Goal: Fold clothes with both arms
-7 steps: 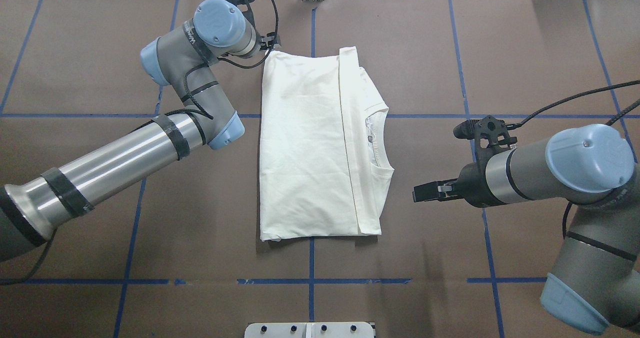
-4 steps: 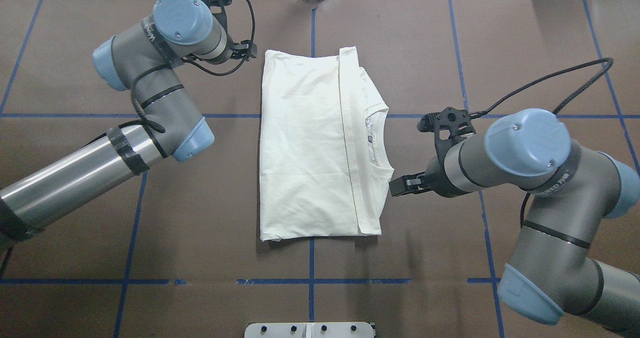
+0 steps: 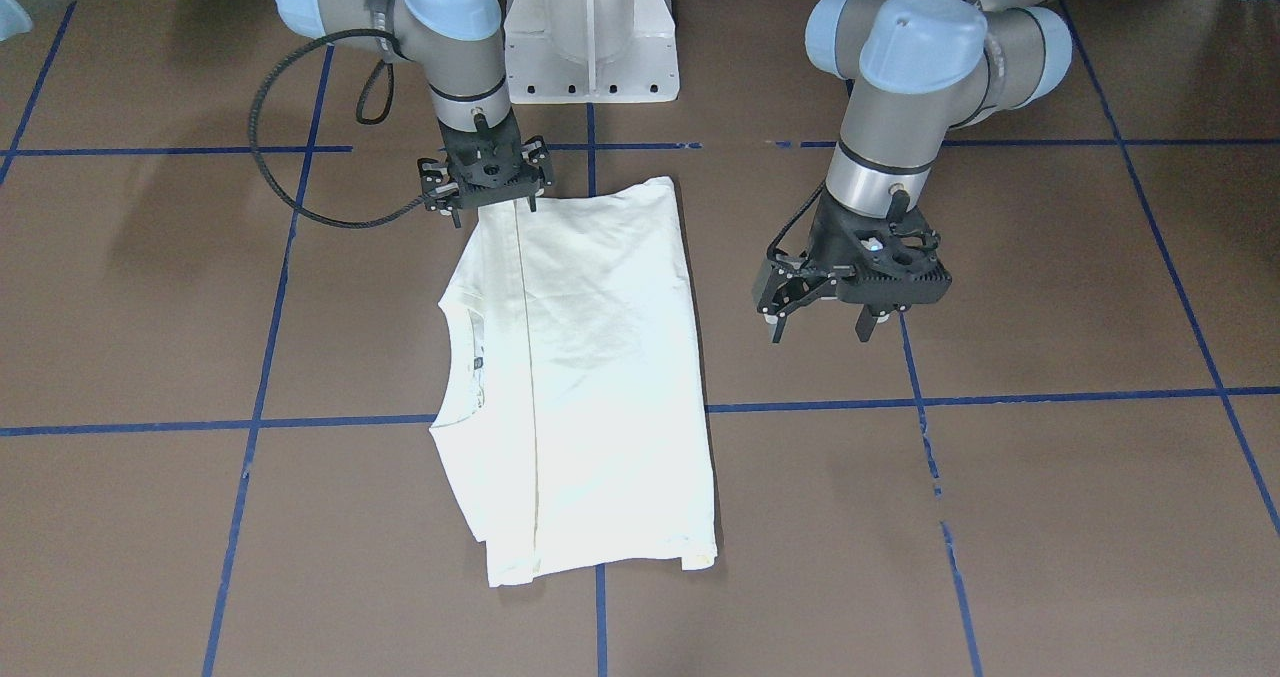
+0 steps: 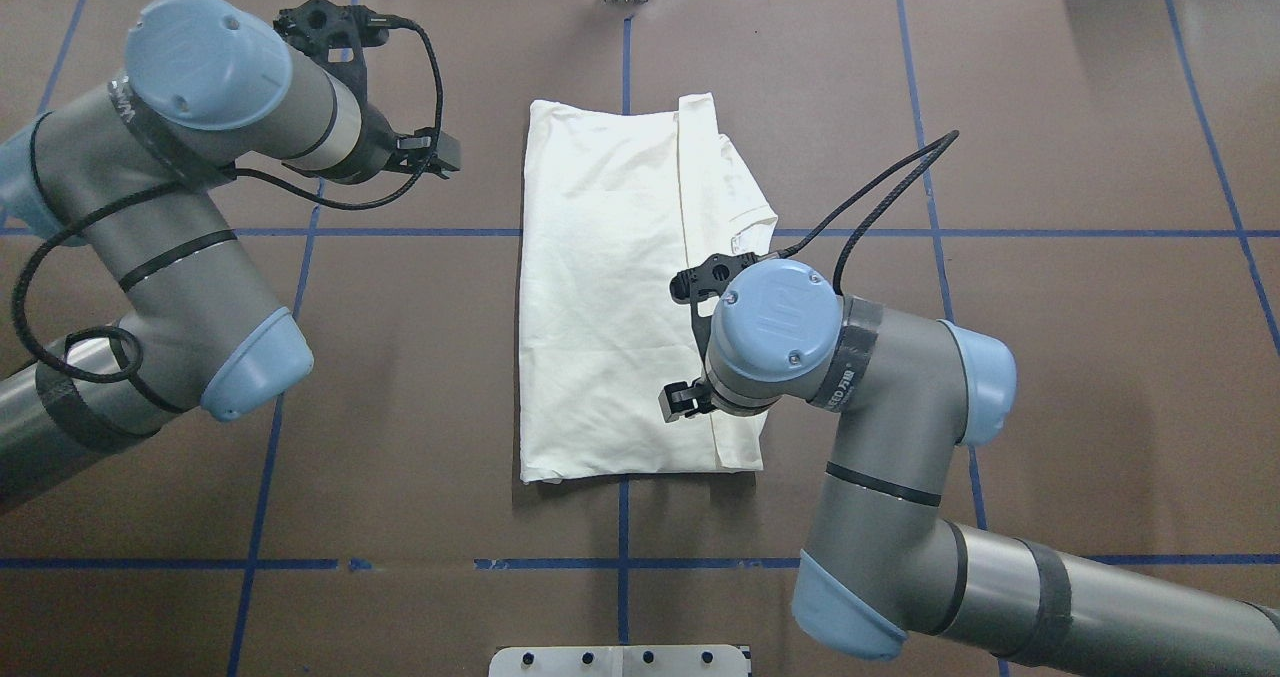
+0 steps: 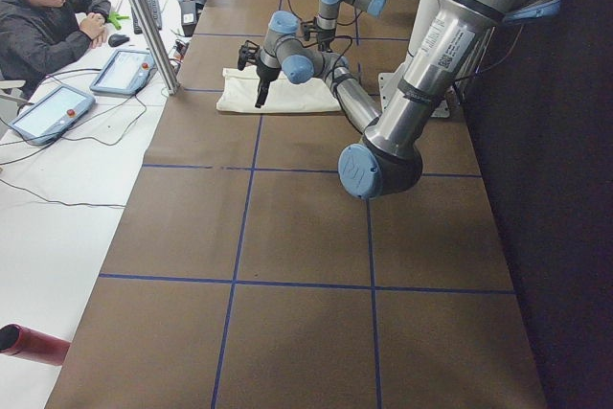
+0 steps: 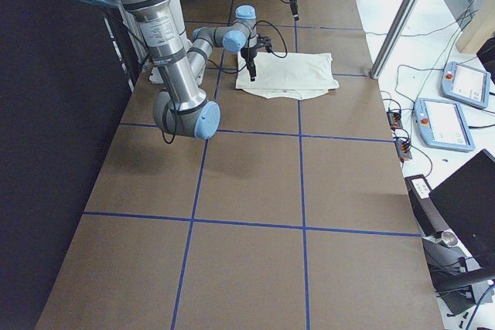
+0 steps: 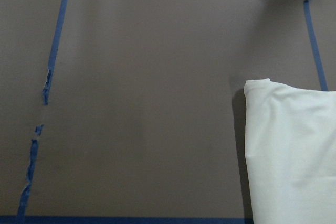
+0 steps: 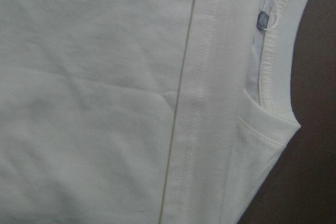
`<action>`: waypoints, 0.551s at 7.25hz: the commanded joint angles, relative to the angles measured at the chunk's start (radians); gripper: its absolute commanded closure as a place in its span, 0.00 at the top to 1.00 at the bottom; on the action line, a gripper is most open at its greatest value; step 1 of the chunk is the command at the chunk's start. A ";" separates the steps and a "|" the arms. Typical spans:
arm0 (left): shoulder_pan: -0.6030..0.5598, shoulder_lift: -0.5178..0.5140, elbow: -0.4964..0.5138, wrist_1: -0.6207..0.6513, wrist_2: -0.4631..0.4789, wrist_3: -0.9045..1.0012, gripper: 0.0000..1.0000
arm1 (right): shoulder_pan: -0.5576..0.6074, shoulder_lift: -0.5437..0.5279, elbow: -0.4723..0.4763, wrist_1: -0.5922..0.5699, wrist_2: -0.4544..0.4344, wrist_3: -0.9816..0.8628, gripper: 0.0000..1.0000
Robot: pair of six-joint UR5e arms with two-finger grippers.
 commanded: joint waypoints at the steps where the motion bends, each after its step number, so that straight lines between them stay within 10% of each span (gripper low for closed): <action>1: 0.017 0.015 -0.025 0.011 -0.007 -0.004 1.00 | -0.015 0.031 -0.061 -0.005 0.001 -0.006 1.00; 4: 0.031 0.015 -0.023 0.009 -0.010 -0.023 1.00 | -0.033 0.024 -0.069 -0.078 0.010 -0.007 1.00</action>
